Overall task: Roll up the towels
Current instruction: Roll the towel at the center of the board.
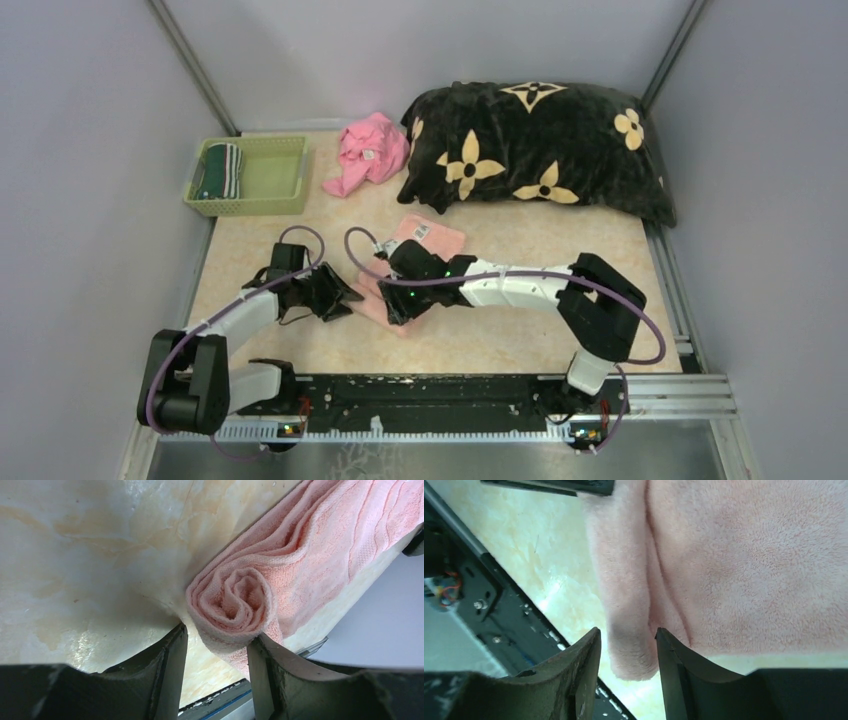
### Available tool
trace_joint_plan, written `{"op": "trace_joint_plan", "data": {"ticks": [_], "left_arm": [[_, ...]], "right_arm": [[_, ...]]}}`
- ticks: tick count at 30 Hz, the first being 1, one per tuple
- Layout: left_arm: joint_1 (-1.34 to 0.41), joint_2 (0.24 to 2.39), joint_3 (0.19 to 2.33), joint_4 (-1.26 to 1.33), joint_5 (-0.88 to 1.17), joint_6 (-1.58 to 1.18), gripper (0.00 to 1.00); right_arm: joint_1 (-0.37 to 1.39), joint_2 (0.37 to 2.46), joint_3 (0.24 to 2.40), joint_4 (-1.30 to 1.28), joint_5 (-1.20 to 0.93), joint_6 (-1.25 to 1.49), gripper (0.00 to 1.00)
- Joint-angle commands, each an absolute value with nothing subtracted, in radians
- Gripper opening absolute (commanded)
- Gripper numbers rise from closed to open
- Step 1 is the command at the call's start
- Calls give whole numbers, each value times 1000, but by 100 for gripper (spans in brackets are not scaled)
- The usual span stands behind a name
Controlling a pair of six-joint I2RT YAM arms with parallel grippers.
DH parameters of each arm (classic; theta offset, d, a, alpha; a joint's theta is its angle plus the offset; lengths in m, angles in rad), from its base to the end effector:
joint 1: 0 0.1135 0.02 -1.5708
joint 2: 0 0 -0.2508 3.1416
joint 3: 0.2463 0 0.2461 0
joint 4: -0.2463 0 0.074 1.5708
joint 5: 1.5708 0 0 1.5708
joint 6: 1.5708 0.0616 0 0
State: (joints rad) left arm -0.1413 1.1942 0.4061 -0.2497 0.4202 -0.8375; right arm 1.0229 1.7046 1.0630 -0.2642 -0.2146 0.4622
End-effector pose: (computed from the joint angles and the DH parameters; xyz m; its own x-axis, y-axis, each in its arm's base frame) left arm 0.1992 -0.0537 0.1076 -0.8187 -0.5687 -0.0790 -0.4101 0.6756 -0.6127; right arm 0.1781 0.3170 0.1617 -0.7693 -0.4243 -0.4776 -0.6250 0.6547 0.4252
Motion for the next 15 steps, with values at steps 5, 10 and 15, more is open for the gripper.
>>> {"op": "trace_joint_plan", "data": {"ticks": [5, 10, 15], "left_arm": [[-138, 1219, 396, -302, 313, -822, 53], [-138, 1228, 397, -299, 319, -823, 54], [-138, 1225, 397, -304, 312, -820, 55]], "right_arm": [[1300, 1628, 1174, -374, 414, 282, 45], [1368, 1722, 1225, -368, 477, 225, 45], [1392, 1811, 1255, -386, 527, 203, 44]]}}
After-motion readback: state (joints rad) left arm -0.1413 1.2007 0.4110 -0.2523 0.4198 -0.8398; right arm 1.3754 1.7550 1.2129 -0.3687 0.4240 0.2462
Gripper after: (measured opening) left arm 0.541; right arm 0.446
